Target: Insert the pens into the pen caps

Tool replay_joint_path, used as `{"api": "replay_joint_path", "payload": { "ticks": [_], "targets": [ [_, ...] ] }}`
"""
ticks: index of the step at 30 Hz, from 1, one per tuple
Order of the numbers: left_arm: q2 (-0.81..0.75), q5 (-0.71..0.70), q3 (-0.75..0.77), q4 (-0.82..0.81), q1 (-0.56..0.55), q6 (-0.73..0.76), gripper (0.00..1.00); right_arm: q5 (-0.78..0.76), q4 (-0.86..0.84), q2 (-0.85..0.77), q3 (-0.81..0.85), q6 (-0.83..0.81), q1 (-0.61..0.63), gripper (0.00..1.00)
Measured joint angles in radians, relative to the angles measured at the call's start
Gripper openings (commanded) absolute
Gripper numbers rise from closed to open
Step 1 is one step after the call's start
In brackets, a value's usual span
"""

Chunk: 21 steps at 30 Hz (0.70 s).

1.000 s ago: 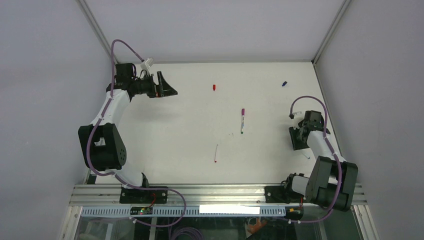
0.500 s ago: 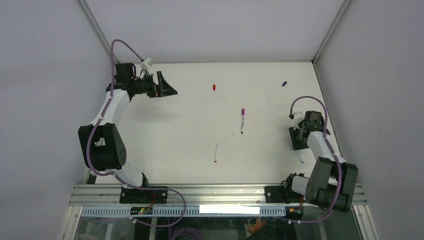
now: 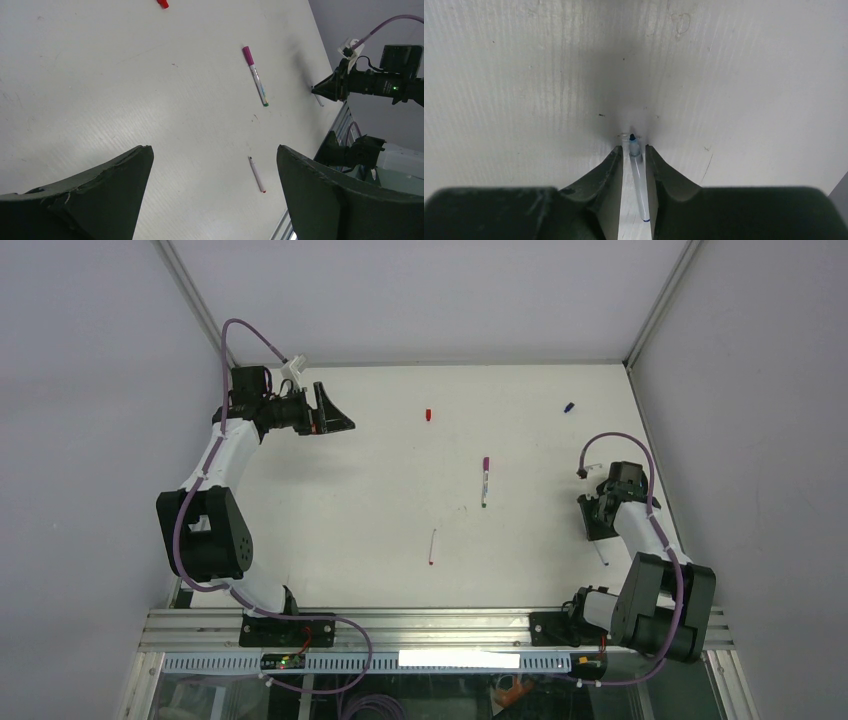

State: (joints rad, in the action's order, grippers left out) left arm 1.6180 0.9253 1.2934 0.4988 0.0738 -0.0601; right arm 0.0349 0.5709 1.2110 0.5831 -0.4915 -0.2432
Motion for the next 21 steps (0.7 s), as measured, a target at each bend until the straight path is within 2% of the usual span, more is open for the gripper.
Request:
{"api": "replay_joint_path", "payload": {
  "ticks": [7, 9, 10, 21],
  "targets": [
    [0.0, 0.001, 0.0, 0.0, 0.0, 0.0, 0.99, 0.005, 0.011, 0.0, 0.0, 0.0, 0.0, 0.18],
    [0.0, 0.001, 0.0, 0.0, 0.0, 0.0, 0.99, 0.009, 0.014, 0.0, 0.001, 0.0, 0.0, 0.09],
    [0.0, 0.001, 0.0, 0.0, 0.0, 0.0, 0.99, 0.011, 0.017, 0.001, 0.002, 0.0, 0.001, 0.01],
    [0.0, 0.001, 0.0, -0.001, 0.0, 0.0, 0.99, -0.006, 0.042, 0.043, 0.035, -0.008, 0.028, 0.0]
  ]
}}
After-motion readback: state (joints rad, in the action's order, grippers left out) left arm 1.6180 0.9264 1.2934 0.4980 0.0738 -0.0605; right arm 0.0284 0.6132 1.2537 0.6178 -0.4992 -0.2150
